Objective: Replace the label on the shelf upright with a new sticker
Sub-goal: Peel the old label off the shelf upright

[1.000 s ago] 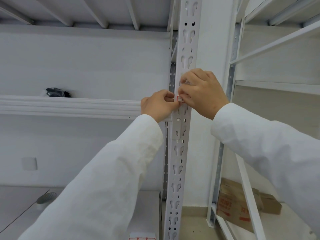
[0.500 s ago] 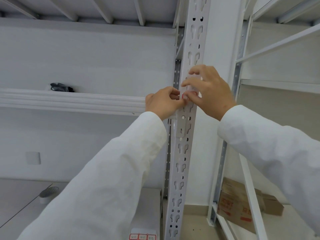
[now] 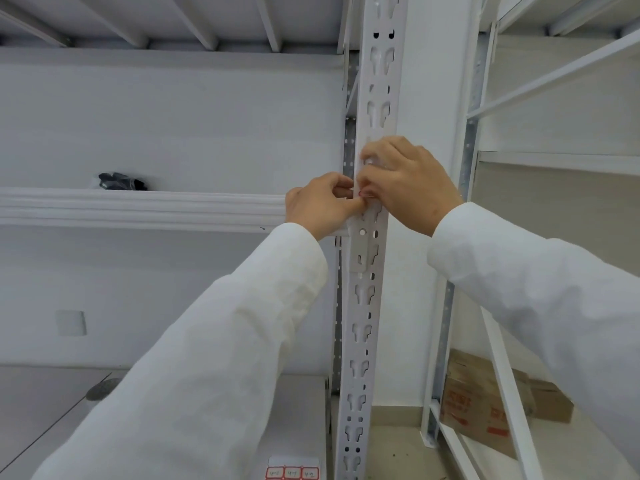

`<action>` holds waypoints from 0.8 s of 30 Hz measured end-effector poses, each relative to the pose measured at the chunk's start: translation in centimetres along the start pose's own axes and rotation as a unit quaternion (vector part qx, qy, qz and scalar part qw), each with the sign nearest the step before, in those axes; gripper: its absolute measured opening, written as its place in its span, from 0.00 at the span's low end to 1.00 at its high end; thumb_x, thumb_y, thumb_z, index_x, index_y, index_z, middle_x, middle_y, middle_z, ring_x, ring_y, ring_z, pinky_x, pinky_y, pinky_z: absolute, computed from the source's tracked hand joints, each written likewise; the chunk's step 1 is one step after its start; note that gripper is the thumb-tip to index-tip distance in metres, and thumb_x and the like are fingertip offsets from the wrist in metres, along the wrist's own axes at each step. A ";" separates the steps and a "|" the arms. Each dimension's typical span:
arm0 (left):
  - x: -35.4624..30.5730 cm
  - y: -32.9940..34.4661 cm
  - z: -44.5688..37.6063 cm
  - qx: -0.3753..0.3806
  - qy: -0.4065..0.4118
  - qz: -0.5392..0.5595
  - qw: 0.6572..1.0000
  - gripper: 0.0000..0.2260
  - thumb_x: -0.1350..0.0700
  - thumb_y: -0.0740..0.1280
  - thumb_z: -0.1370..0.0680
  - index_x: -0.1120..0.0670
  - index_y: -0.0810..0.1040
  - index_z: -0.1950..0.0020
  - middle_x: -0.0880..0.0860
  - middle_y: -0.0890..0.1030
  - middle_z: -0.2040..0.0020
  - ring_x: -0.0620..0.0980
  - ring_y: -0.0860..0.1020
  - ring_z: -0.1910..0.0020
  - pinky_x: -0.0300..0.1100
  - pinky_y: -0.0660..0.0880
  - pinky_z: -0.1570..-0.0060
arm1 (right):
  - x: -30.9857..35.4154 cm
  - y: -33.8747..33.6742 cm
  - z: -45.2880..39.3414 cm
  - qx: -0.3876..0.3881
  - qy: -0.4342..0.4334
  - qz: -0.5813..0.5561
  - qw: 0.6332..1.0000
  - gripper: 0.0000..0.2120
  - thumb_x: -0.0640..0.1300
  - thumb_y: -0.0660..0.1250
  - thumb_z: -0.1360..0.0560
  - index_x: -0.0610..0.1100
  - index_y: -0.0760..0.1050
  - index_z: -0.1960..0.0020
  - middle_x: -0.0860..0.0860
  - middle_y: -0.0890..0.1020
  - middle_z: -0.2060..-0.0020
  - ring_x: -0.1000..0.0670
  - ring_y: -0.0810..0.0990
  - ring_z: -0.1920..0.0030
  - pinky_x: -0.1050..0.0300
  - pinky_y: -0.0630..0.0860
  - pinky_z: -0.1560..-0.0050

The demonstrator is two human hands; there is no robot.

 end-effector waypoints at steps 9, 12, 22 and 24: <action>0.2 0.1 0.1 0.004 -0.002 0.010 1.000 0.18 0.43 0.70 0.30 0.47 0.78 0.42 0.43 0.82 0.45 0.41 0.77 0.42 0.43 0.61 0.31 | -1.2 0.6 1.0 0.051 0.079 -0.115 0.989 0.06 0.45 0.61 0.25 0.44 0.75 0.56 0.46 0.75 0.41 0.48 0.63 0.39 0.49 0.75 0.66; 0.1 0.1 0.2 0.014 0.003 0.004 1.000 0.19 0.45 0.71 0.30 0.47 0.77 0.40 0.42 0.81 0.44 0.41 0.76 0.43 0.41 0.60 0.33 | -1.4 0.1 1.2 0.040 0.096 -0.146 0.984 0.09 0.48 0.59 0.26 0.45 0.76 0.55 0.47 0.75 0.41 0.47 0.67 0.41 0.46 0.77 0.64; -0.1 0.1 0.3 0.026 0.019 0.016 0.999 0.16 0.49 0.70 0.30 0.45 0.78 0.43 0.42 0.83 0.47 0.42 0.77 0.41 0.44 0.61 0.30 | -0.3 -0.2 0.3 0.054 0.047 -0.049 0.996 0.09 0.49 0.60 0.27 0.48 0.78 0.56 0.46 0.77 0.46 0.49 0.68 0.48 0.58 0.67 0.73; 0.0 0.1 0.2 0.024 0.017 0.013 0.999 0.16 0.48 0.70 0.30 0.45 0.78 0.43 0.41 0.83 0.47 0.42 0.77 0.41 0.45 0.62 0.30 | -0.2 -0.1 0.2 0.054 0.037 -0.031 0.997 0.08 0.48 0.61 0.26 0.47 0.77 0.58 0.46 0.78 0.48 0.48 0.67 0.49 0.59 0.65 0.73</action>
Point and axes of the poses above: each hand's wrist, its own z-axis away from the middle knuckle, its own y-axis out of the palm, x = y × z, the point moved 8 cm from there along -z, towards the middle knuckle
